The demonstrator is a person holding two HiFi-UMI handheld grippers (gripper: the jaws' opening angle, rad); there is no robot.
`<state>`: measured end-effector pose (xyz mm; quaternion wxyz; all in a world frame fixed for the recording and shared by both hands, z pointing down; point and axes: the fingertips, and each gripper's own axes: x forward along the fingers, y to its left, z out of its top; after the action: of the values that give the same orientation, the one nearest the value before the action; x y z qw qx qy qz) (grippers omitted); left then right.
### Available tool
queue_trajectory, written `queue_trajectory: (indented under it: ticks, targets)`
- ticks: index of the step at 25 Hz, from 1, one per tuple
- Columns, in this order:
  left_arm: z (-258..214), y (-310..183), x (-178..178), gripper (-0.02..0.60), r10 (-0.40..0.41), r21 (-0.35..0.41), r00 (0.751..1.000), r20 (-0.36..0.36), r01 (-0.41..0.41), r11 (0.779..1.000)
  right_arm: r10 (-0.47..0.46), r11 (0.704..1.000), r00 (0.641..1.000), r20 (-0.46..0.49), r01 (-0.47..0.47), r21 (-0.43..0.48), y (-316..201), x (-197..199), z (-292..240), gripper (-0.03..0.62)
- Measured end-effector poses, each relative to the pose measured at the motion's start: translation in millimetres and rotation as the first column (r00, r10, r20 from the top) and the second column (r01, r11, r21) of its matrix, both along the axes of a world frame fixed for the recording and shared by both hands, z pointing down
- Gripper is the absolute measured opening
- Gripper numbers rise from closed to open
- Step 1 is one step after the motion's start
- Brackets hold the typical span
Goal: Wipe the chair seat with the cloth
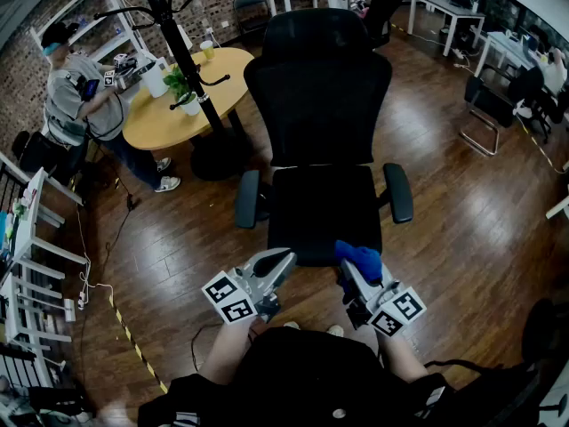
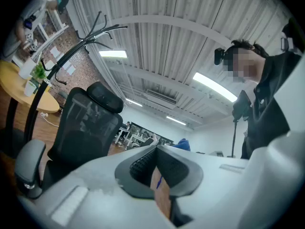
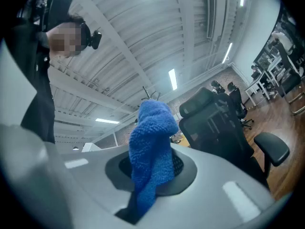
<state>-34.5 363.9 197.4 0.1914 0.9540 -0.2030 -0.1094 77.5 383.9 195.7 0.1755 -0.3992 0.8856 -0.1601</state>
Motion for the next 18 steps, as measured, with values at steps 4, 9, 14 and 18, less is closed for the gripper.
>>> queue_trajectory:
  ticks: [4, 9, 14, 18]
  targets:
    - [-7.4, -15.9, -13.6, -0.008, -0.075, 0.022, 0.997, -0.018, 0.076, 0.997, 0.003, 1.0, 1.0, -0.013, -0.004, -0.012, -12.5, 10.4, 2.7, 0.035]
    - [1.4, -38.6, -22.8, -0.008, -0.098, 0.013, 0.995, -0.021, 0.098, 0.995, 0.007, 1.0, 0.999, -0.052, -0.008, -0.018, -38.2, 12.6, 7.7, 0.035]
    - [16.4, -83.5, -30.2, -0.008, -0.072, 0.008, 0.996, -0.049, 0.072, 0.997, 0.032, 0.999, 0.995, -0.096, -0.035, -0.036, -87.3, 2.3, 19.1, 0.035]
    - [14.5, -145.6, -43.3, -0.008, -0.045, -0.008, 0.995, -0.089, 0.044, 0.999, 0.054, 0.996, 0.988, -0.146, -0.064, -0.064, -147.0, -17.3, 11.8, 0.035]
